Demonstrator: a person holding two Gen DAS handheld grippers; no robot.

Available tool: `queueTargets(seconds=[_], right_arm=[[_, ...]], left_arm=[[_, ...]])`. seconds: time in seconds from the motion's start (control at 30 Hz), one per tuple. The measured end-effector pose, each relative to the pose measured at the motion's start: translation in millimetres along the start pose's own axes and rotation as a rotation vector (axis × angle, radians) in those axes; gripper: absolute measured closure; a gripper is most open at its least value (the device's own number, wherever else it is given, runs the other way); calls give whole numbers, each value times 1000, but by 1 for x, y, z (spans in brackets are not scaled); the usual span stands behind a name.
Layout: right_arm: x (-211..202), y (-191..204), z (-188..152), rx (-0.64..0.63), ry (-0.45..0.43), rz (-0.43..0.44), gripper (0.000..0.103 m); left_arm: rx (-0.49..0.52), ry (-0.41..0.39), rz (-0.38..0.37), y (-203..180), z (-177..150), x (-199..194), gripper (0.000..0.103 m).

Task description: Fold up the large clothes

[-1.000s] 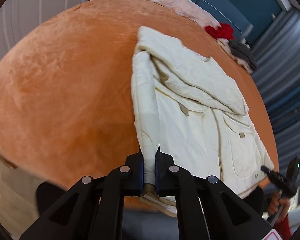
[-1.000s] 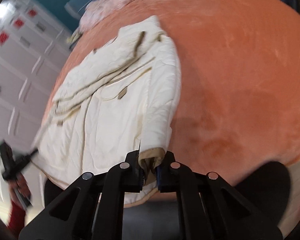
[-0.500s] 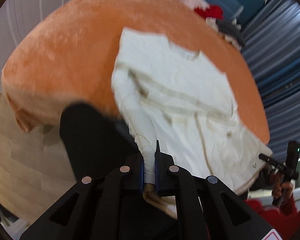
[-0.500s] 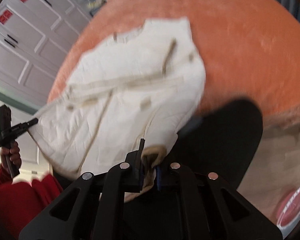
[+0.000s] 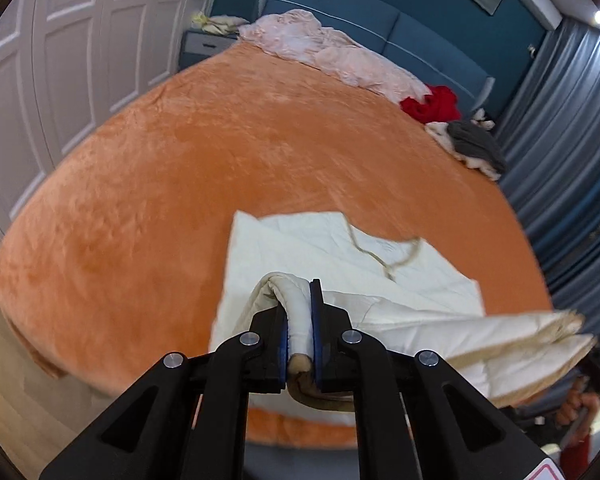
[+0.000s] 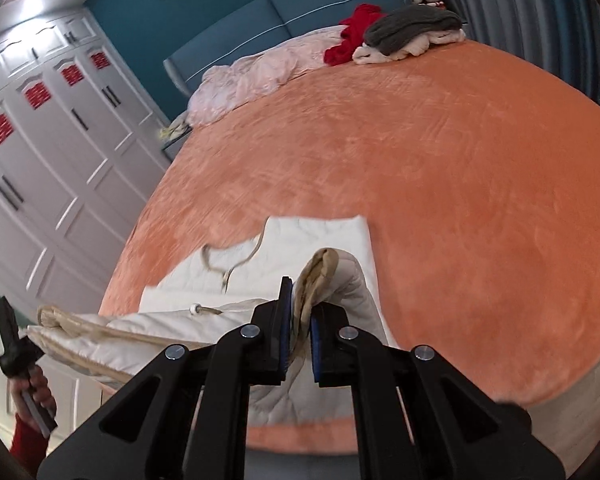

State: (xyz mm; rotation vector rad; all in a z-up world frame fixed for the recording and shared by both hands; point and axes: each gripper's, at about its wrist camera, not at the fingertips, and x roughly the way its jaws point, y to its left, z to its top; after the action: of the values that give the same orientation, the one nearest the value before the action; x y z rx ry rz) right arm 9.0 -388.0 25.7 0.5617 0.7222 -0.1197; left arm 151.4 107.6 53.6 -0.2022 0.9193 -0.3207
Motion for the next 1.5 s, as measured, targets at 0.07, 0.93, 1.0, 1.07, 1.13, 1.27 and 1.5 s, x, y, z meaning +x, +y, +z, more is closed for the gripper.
queueTargets(seconds=[0.07, 0.93, 1.0, 1.07, 1.13, 1.27, 1.5], right_arm=[[17, -4, 10, 21, -2, -13, 96], [52, -20, 47, 54, -54, -71, 43], [57, -20, 38, 41, -32, -72, 43], [67, -20, 32, 40, -5, -75, 43], [77, -20, 27, 43, 14, -81, 43], [104, -23, 24, 47, 61, -100, 43], [150, -34, 27, 62, 134, -126, 43]], left_arm=[[10, -10, 17, -3, 7, 17, 93], [19, -116, -35, 23, 55, 21, 33], [39, -165, 15, 23, 61, 11, 25], [57, -118, 21, 22, 64, 22, 25], [77, -57, 18, 20, 63, 44, 25], [77, 52, 30, 23, 53, 98, 25], [-38, 208, -6, 38, 46, 178, 48]])
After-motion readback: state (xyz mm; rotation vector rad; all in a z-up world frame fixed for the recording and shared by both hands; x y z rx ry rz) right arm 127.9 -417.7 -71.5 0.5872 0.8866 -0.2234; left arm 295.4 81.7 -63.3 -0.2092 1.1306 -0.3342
